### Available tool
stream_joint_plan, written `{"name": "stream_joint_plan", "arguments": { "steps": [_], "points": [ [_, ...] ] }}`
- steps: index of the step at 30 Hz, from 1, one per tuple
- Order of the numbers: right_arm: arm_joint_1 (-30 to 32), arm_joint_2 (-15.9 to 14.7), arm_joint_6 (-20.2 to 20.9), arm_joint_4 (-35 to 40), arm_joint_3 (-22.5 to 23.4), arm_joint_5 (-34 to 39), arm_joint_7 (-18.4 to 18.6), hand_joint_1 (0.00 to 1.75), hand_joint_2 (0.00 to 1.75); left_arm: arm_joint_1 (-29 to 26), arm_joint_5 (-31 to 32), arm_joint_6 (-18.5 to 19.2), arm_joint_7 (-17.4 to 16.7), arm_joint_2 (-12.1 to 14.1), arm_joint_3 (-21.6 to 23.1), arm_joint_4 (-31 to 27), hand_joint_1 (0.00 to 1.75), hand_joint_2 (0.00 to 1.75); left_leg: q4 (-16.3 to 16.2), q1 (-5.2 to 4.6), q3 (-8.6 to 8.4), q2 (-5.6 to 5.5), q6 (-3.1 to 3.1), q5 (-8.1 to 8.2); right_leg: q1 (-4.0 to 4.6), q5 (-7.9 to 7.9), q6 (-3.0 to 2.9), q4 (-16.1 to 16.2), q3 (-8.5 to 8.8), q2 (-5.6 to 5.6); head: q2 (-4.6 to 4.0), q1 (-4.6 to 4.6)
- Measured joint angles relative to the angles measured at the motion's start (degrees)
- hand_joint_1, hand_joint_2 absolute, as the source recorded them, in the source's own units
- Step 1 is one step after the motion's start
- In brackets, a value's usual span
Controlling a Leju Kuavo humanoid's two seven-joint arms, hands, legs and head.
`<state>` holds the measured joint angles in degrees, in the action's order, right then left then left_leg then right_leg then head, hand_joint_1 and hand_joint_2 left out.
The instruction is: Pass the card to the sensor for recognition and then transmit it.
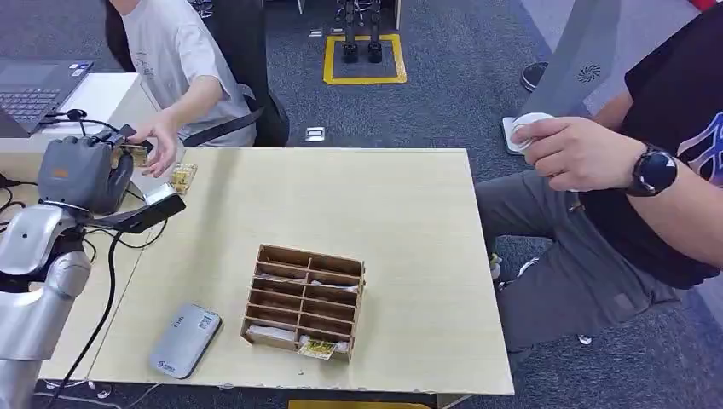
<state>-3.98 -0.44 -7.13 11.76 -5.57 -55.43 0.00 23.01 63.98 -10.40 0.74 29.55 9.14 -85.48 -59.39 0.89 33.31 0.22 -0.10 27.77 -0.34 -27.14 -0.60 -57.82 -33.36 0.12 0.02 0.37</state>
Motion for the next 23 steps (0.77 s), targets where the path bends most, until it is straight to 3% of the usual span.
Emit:
{"name": "stream_joint_plan", "arguments": {
  "steps": [10, 11, 18, 23],
  "points": [
    [-0.3, 0.7, 0.1, 0.1, 0.0, -0.4, -0.5, 0.0, 0.0, 0.4, 0.6, 0.1, -1.0, -2.2, 0.7, 4.7, 1.73, 1.75, 0.0, -0.03, 0.02, 0.03, 0.01, 0.0, -0.01, 0.01, 0.0, 0.0, 0.0, 0.0, 0.0, 0.02],
    [-0.4, 0.9, 0.1, 0.2, 0.0, -0.4, -0.5, 0.0, 0.0, 0.4, 0.4, 0.1, -1.0, -2.4, 0.9, 4.9, 0.0, 1.75, 0.0, -0.03, 0.02, 0.05, 0.01, 0.0, -0.01, 0.01, 0.0, 0.0, 0.0, 0.01, -0.02, 0.02],
    [-0.6, 1.0, -0.2, 0.3, 0.2, 0.0, -0.6, 0.0, 0.0, -0.2, -3.3, -0.4, -0.8, -2.8, 0.9, 5.1, 0.0, 1.75, 0.0, -0.02, 0.05, 0.05, 0.0, 0.01, -0.01, 0.0, 0.0, 0.0, 0.01, 0.02, 0.0, 0.02],
    [0.4, 1.0, -1.2, 0.2, 0.7, 0.8, -0.5, 0.0, 0.0, -6.2, -4.9, -4.2, -2.4, -0.1, -3.5, 3.8, 0.0, 1.75, 0.1, -0.01, 0.03, 0.17, -0.04, 0.05, -0.01, -0.02, -0.03, 0.0, -0.05, 0.18, 0.0, 0.02]
  ]
}}
